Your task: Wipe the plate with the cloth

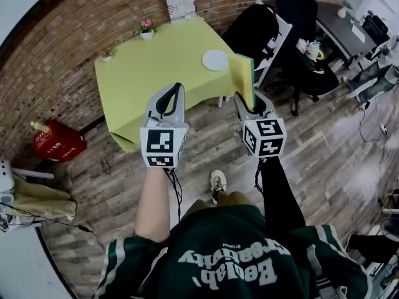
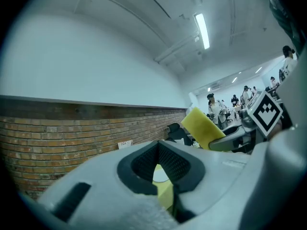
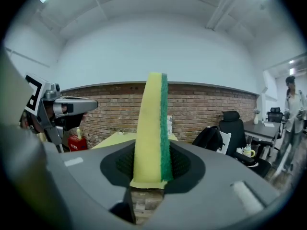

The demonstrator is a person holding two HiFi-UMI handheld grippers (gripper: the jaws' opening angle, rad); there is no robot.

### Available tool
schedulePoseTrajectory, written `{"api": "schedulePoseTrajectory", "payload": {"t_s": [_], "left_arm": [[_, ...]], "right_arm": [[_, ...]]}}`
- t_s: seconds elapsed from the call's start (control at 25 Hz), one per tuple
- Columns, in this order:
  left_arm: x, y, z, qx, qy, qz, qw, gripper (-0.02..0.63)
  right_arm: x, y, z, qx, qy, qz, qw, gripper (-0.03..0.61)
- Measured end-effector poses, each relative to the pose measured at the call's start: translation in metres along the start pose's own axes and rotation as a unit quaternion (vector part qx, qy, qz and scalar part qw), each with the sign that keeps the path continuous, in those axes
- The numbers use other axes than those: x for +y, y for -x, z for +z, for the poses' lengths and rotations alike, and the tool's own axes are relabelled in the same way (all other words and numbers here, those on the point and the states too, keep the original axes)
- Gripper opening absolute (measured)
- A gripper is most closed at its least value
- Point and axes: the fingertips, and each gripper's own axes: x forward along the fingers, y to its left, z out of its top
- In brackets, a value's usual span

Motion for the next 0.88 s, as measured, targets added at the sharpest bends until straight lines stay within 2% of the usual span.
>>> {"api": "schedulePoseTrajectory", "payload": {"t_s": [0.28, 0.52, 0.76, 0.88], "left_arm": [[0.013, -0.069, 0.003, 0.003, -0.004, 0.012, 0.9999, 0.006], [0.015, -0.111, 0.0, 0.003, -0.004, 0.019, 0.9998, 0.006], [0.022, -0.135, -0.006, 0.01, -0.007, 0.024, 0.9996, 0.006], [0.03, -0.146, -0.008, 0.012, -0.006, 0.028, 0.9995, 0.006]], "right_arm": [[-0.038, -0.056, 0.016, 0.002, -0.022, 0.033, 0.999, 0.123], [-0.067, -0.088, 0.022, -0.002, 0.024, 0.029, 0.999, 0.123], [-0.077, -0.112, 0.022, -0.008, 0.067, 0.02, 0.998, 0.123], [-0.079, -0.125, 0.023, -0.012, 0.073, 0.023, 0.997, 0.124]]}}
